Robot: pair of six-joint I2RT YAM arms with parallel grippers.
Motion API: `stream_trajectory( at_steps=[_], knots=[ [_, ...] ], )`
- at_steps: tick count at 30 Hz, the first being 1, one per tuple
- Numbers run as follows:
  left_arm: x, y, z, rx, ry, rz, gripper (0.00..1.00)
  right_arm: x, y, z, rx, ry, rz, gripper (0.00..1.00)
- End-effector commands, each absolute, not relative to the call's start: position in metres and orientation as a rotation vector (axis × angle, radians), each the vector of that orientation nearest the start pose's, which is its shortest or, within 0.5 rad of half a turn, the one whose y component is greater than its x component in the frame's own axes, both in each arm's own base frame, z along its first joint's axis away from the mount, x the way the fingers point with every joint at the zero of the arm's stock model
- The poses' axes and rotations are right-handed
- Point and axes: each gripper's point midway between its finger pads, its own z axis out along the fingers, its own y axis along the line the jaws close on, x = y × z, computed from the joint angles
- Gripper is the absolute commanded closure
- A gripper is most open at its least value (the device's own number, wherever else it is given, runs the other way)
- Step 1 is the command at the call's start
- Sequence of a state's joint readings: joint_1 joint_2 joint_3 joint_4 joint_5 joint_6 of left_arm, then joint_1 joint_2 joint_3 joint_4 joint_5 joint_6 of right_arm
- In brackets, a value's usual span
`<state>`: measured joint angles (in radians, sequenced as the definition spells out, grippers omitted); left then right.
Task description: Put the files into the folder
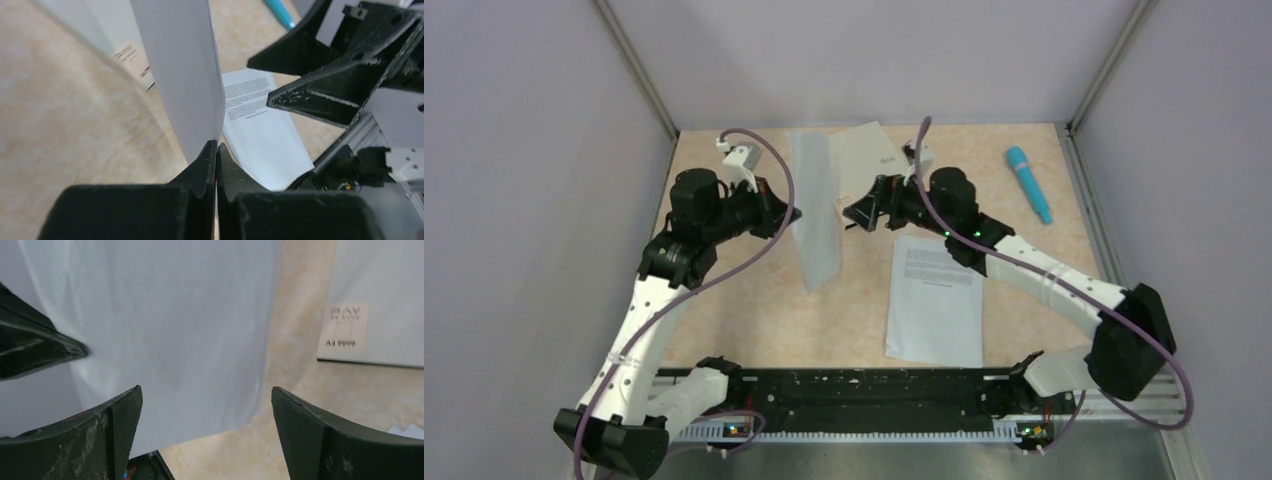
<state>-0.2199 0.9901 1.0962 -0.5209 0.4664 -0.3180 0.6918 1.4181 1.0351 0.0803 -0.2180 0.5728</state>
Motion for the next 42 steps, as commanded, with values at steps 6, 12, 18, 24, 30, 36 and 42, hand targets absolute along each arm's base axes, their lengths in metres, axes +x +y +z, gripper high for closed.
stream_trajectory(
  at_steps=[6,12,18,24,30,36,42],
  knots=[
    [0.215,-0.224,0.42,0.66,1.561,-1.054,1.0,0.294,0.283,0.354,-0.34,1.542,1.14,0.01],
    [0.197,-0.23,0.454,0.699,1.445,-1.109,1.0,0.279,0.252,0.381,-0.334,1.436,1.123,0.01],
    [0.188,-0.231,0.468,0.724,1.392,-1.14,1.0,0.256,0.253,0.396,-0.401,1.326,1.199,0.01],
    [0.204,-0.223,0.462,0.623,1.439,-1.071,1.0,0.236,0.261,0.404,-0.466,1.27,1.321,0.03],
    [0.236,-0.213,0.443,0.439,1.562,-0.984,1.0,0.232,0.253,0.394,-0.407,1.311,1.315,0.1],
    [0.254,-0.207,0.428,0.338,1.633,-0.939,1.0,0.219,0.248,0.398,-0.383,1.287,1.37,0.16],
    [0.264,-0.201,0.421,0.266,1.669,-0.905,1.0,0.208,0.247,0.408,-0.392,1.256,1.421,0.19]
  ],
)
